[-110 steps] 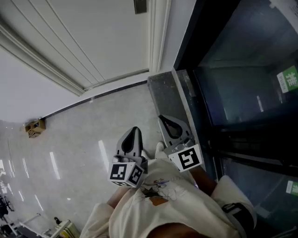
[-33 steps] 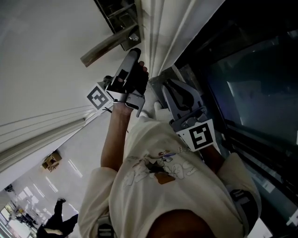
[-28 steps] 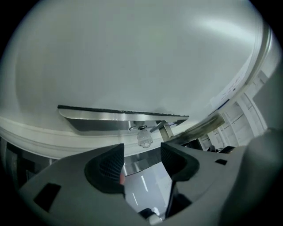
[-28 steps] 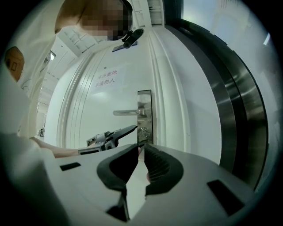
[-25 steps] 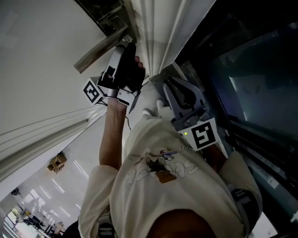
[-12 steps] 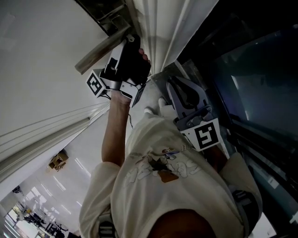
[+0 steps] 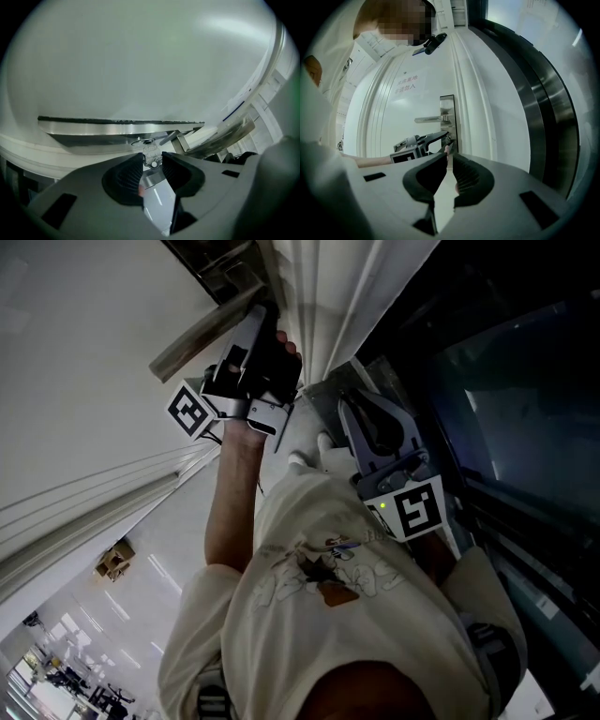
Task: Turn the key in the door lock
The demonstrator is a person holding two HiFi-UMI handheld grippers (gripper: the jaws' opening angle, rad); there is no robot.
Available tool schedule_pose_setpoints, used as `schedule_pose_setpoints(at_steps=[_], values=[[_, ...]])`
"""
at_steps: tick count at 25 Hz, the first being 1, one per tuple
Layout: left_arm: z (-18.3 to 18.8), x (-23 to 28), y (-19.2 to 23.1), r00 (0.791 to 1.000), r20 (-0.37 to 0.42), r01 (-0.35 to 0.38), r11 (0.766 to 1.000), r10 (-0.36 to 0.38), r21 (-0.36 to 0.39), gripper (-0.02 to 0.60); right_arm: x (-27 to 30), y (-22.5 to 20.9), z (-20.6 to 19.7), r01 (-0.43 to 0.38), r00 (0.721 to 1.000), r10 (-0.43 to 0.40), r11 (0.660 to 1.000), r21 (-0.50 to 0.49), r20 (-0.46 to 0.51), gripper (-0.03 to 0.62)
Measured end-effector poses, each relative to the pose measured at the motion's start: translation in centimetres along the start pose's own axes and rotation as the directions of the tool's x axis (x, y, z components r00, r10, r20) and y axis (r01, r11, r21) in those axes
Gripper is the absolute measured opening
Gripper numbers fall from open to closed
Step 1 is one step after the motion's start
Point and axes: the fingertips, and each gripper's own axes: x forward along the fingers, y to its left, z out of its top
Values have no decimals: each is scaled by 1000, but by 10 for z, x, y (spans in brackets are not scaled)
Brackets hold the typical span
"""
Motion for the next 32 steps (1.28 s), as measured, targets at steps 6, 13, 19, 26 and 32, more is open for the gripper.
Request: schedule_pose_setpoints(at_steps=[6, 13, 19, 26, 32], values=[[0, 1, -2, 987, 4, -162, 969, 164, 188, 133, -2, 3, -2, -2, 1000, 2, 1000, 1, -17, 44], [-3, 3, -4, 919, 81, -380, 809, 386, 449, 133, -6, 4, 0, -5, 1000, 5, 1000, 8, -10, 44], [-1, -1, 0, 813, 171, -516, 554, 556, 653, 133, -10, 1, 1, 1, 1000, -1, 1000, 16, 0, 44], [-3, -2, 2, 711, 256, -524, 251, 655, 814, 133, -14, -5, -1, 7, 1000, -8, 999, 44, 11, 44], [-5, -1, 0, 655, 342, -460, -3, 673, 888, 133, -14, -6, -5, 1, 1000, -2, 997, 76, 12, 44]])
